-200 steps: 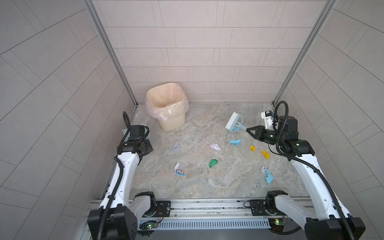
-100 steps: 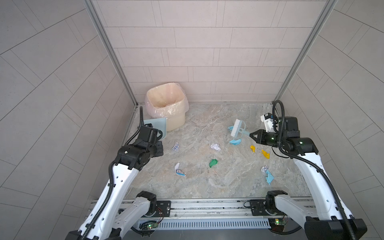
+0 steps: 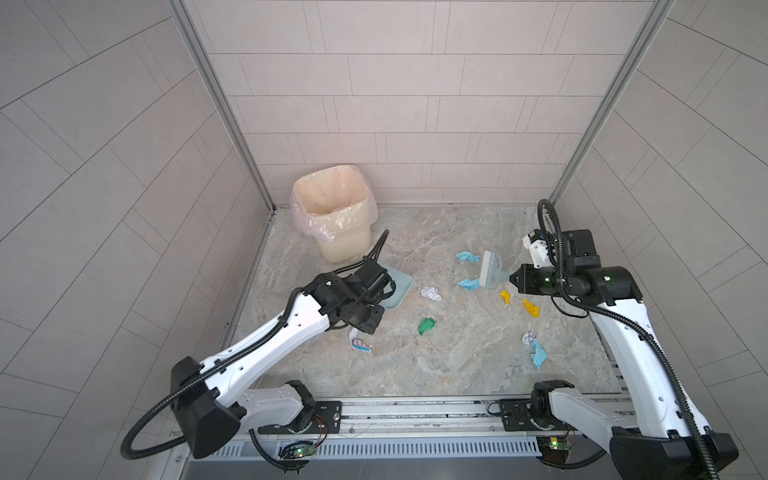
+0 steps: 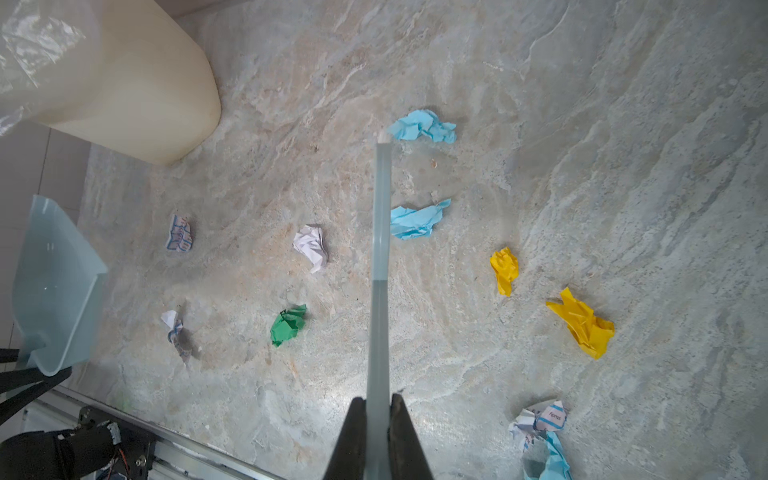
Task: Sweep away the paper scraps from the table
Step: 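Carry the dustpan toward the scraps with the left gripper while the right lowers the brush, then set the dustpan near the green scrap while the right gripper brings the brush over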
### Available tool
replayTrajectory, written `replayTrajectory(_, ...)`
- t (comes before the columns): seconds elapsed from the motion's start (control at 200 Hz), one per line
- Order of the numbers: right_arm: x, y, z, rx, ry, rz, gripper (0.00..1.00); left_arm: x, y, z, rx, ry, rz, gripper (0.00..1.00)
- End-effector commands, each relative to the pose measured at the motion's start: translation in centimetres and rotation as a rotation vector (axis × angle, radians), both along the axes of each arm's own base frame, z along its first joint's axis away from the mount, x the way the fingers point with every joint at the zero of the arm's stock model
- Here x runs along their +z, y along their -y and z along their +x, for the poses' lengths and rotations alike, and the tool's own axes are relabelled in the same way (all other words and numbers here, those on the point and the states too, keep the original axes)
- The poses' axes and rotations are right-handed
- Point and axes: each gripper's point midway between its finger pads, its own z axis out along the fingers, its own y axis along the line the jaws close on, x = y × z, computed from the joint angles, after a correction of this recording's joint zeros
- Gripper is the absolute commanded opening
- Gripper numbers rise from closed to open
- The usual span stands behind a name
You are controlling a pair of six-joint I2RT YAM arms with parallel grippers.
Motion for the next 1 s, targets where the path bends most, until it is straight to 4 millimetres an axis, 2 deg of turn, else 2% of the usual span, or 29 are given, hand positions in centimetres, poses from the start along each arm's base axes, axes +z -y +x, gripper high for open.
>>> replayTrajectory(0.0, -0.5, -0.1, -1.3, 0.039, -0.053, -0.069, 0.0, 0.0, 1.1, -1.0, -0.061, -0.056, -0.007, 0.0)
replayTrajectory(0.13, -1.1, -1.3, -1.7, 0.092, -0.087, -0.091, 0.0, -1.7, 1.2, -2.6, -0.103, -0.143, 0.052, 0.0)
replayTrajectory(0.325, -2.0, -4.8, -1.8, 0.219, -0.136, -0.128, 0.0, -3.2, 1.6, -4.5, -0.143, -0.241, 0.102, 0.0)
replayTrajectory(0.6, -2.9, -8.1, -1.7, 0.366, -0.216, -0.2, 0.0, -5.0, 1.3, -6.6, -0.134, -0.332, 0.16, 0.0)
replayTrajectory(0.771, -3.5, -9.1, -2.1, 0.42, -0.273, -0.254, 0.0, -6.3, 1.1, -7.8, -0.15, -0.325, 0.224, 0.0)
replayTrajectory(0.991, -4.3, -9.5, -2.2, 0.454, -0.317, -0.287, 0.0, -8.5, 2.1, -7.7, -0.158, -0.27, 0.285, 0.0)
